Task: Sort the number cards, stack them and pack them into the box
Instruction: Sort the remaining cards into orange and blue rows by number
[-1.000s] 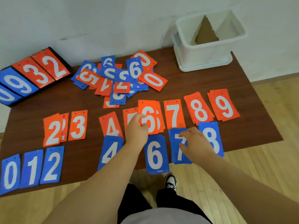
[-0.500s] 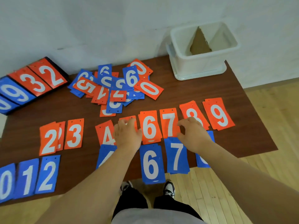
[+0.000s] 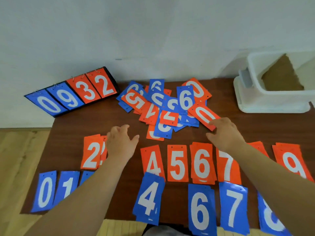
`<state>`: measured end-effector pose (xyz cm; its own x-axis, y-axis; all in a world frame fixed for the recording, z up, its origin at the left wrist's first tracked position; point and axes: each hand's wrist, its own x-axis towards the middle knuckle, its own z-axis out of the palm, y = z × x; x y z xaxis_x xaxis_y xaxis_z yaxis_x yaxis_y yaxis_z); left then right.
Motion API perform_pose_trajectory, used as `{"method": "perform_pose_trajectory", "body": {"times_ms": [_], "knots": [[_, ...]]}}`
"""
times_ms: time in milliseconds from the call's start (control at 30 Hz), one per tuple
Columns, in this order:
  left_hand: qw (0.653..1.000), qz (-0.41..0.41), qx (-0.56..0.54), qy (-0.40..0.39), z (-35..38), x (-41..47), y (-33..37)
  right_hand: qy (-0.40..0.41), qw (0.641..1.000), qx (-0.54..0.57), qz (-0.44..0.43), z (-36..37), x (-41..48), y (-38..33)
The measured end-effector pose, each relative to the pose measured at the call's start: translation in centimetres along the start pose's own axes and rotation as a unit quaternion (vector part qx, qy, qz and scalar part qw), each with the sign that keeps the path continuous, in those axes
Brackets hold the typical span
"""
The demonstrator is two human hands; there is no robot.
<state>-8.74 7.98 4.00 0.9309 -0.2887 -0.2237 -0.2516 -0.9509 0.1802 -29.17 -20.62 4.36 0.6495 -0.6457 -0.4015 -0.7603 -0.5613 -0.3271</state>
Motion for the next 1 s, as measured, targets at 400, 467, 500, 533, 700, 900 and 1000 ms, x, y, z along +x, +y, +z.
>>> {"method": "perform_pose_trajectory", "body": {"times_ms": [400, 467, 500, 533, 700, 900, 1000], "knots": [[0.994, 0.099, -0.019, -0.029, 0.8, 19.9, 1.9, 0.001, 0.994, -0.046, 0.103, 3.0, 9.1, -1.0], [0.994, 0.092, 0.000, -0.055, 1.5, 21.3, 2.5, 0.013, 0.993, -0.035, 0.112, 3.2, 9.6, -0.8], [0.993, 0.087, 0.017, -0.074, 1.9, 21.5, 2.7, 0.013, 0.993, -0.027, 0.115, 3.3, 9.9, -0.6], [0.992, 0.084, 0.032, -0.087, 2.3, 21.6, 2.7, 0.009, 0.992, -0.024, 0.122, 3.2, 10.1, -0.6], [0.994, 0.089, 0.046, -0.040, 2.8, 21.3, 2.5, -0.007, 0.986, -0.035, 0.161, 2.7, 10.9, -0.8], [0.996, 0.093, -0.010, 0.012, 2.9, 19.8, 2.8, 0.001, 0.983, -0.016, 0.184, 2.7, 11.0, -1.0], [0.992, 0.072, -0.099, 0.015, 2.3, 18.6, 2.8, 0.018, 0.981, 0.012, 0.191, 2.6, 10.5, -1.1]]}}
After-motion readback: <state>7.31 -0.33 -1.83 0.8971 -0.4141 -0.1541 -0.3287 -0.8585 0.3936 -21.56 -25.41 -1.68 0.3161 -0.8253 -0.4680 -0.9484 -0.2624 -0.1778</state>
